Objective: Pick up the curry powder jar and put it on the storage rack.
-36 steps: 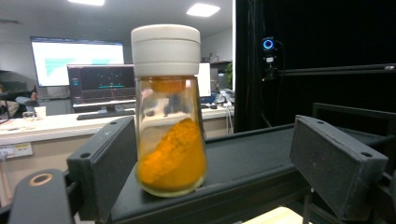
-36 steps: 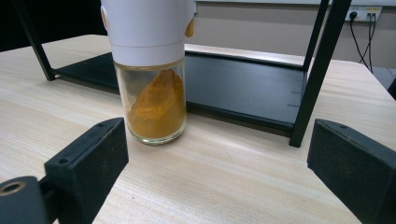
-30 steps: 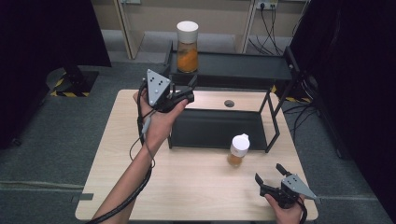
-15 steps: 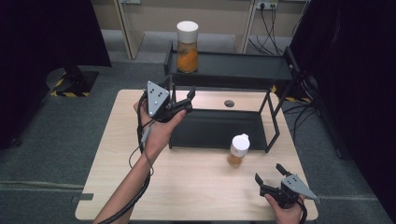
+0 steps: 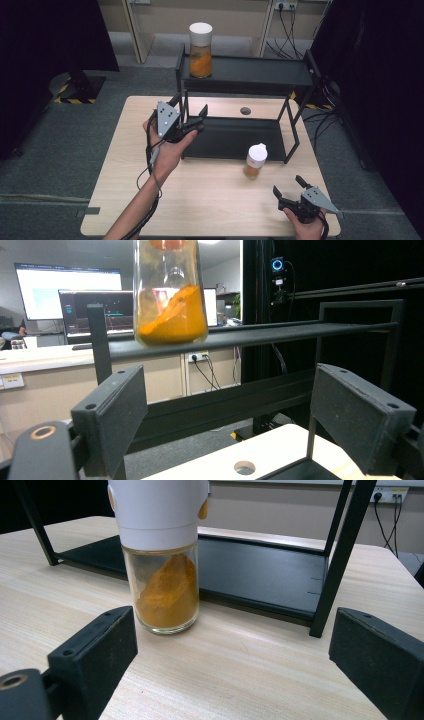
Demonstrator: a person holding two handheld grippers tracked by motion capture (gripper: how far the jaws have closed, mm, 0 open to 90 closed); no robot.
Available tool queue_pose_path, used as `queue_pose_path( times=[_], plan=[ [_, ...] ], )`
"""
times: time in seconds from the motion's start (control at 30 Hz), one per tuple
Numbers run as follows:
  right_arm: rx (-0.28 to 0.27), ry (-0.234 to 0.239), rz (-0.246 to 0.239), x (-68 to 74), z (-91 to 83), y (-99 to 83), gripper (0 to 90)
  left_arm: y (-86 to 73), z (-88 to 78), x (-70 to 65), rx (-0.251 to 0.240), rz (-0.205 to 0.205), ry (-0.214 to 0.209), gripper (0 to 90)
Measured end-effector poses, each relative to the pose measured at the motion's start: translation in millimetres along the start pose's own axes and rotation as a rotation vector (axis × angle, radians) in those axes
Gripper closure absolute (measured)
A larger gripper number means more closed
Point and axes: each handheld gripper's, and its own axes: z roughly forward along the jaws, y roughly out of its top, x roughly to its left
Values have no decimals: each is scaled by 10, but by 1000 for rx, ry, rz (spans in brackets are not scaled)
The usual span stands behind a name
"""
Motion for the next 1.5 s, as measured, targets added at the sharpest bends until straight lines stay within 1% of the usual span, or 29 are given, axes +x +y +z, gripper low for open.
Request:
queue_pose_path(
  times=[0.07, 0.27, 0.63, 0.8, 1.07, 1.33, 1.5],
  plan=[
    [1, 0, -3, 0, 1, 1, 57, -51, -35, -6, 1, -10, -1, 143],
    [1, 0, -1, 2, 0, 1, 57, -135, -77, -11, 8, -18, -5, 142],
    [0, 1, -3, 2, 1, 1, 57, -374, -191, -6, 38, -42, -12, 142],
    [0, 1, -2, 1, 2, 1, 57, -454, -228, 4, 49, -62, -16, 141],
    [0, 1, -3, 2, 1, 0, 57, -554, -273, -6, 66, -65, -18, 139],
    [1, 1, -3, 1, 2, 1, 56, -703, -346, -25, 85, -87, -18, 139],
    [-1, 1, -3, 3, 1, -1, 57, -816, -414, -42, 87, -96, -27, 138]
  ],
)
